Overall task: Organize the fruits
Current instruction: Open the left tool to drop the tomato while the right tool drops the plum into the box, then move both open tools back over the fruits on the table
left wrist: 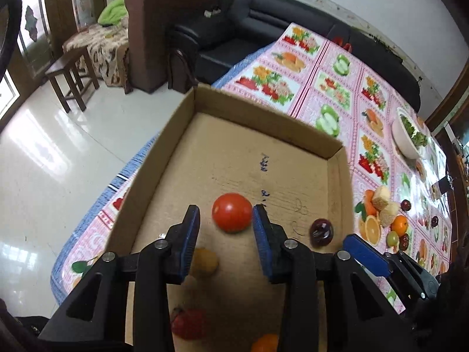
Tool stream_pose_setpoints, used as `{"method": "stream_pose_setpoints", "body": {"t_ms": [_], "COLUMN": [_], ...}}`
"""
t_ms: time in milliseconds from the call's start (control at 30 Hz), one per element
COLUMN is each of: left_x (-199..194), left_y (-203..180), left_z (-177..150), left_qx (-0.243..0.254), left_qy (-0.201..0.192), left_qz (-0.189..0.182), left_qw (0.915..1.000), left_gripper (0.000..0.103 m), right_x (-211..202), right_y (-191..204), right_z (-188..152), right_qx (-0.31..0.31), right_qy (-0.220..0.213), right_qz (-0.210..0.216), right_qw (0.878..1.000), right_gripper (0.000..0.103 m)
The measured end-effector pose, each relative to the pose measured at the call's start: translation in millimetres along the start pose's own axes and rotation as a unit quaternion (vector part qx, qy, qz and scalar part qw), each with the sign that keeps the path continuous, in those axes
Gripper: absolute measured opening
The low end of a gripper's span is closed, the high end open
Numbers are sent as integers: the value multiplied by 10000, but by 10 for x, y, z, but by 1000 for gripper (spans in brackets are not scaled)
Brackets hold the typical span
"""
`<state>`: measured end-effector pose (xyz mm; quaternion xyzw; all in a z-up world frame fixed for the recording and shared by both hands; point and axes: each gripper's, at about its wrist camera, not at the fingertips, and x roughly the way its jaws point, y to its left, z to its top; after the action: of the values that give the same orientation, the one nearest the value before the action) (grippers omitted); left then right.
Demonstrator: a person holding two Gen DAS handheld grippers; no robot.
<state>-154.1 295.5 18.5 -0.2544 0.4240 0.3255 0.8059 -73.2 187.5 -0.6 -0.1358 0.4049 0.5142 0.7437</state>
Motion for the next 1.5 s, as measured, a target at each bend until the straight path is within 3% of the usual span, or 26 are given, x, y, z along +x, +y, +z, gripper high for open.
{"method": "stream_pose_setpoints", "body": {"t_ms": [67,633,1233,1400,1500], "left_x": [-103,-447,-365,-289,-255], "left_y": [-42,-728,-1360,-1593,-1690], "left_z": [-29,-327,-591,-693,-731], "left_qx": [33,646,1141,1323,1411], "left_qy": [-150,-335,9,180,233], "left_qz": [23,-294,-682,-850,-898], "left_qw": [9999,9969,9911,9874,9856], "left_gripper": [45,45,44,44,44], "right_x": [-144,-1035,-1569,-1736,-1848], "right_y": [-43,-702,-1570,-1785,-1888], "right_z": [-35,-516,-1184,-1374,-1487], "right_qx": [85,815,1827,2055,2139], "right_qy": [-118,-690,-867,-877,-857], "right_qz": [8,-403,-928,-1167,-1492], "right_qw": [9999,9935,9749,9677,9616], "right_gripper": [41,42,44,49,62]}}
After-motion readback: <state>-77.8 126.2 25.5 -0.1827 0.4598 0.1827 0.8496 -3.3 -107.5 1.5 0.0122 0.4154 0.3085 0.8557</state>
